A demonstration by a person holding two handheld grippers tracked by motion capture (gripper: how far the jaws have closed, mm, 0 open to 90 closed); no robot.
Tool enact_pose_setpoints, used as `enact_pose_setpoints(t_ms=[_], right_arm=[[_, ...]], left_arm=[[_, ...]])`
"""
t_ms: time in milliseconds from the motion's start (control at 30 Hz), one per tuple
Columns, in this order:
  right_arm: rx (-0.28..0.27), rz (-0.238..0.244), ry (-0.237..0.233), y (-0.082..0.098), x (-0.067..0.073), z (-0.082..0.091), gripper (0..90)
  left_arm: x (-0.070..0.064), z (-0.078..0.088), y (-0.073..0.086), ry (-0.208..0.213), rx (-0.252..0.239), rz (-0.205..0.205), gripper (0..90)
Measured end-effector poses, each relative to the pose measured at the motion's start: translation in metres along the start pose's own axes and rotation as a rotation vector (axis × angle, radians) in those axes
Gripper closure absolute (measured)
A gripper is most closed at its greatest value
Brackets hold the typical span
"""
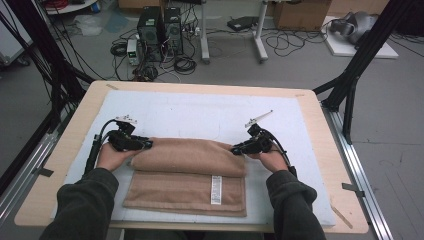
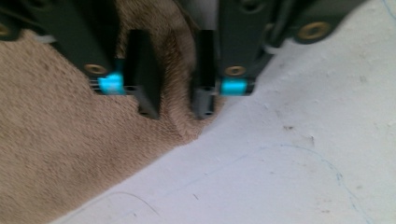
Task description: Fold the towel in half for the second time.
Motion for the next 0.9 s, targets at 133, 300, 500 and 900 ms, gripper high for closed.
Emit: enact_pose_setpoints(t_ms=[133,300,500,900], right_arm=[[-0.029,0.046,0.028,-0.002,0.011,0.01,81.3],[-0.102,0.097,0.059,-0.001,0.031,0.032,81.5],[-0.155,0.189,0.079,0.01,0.07,0.058,81.4],[-0.209,0.289,0.051,0.064,0.132,0.074,64.4]], left_arm=[[-0.005,0.015,0.004,0.01,-0.064,-0.01,82.6],[-0.021,0.047,0.01,0.009,-0.157,-0.043,83.4],[-0.049,0.084,0.034,0.026,-0.239,-0.113,83.4],[-0.094,0.114,0.1,0.044,-0.227,-0.205,55.1]])
Point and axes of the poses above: each handheld gripper's, and its own axes: z roughly backward along the jaws, y roughly out of its underside, x roughly to its left, the point moved 2 cm from there along -z, roughly forward along the jaws, and after that the axes turned 13 degrees about x, right-handed, at the moved point
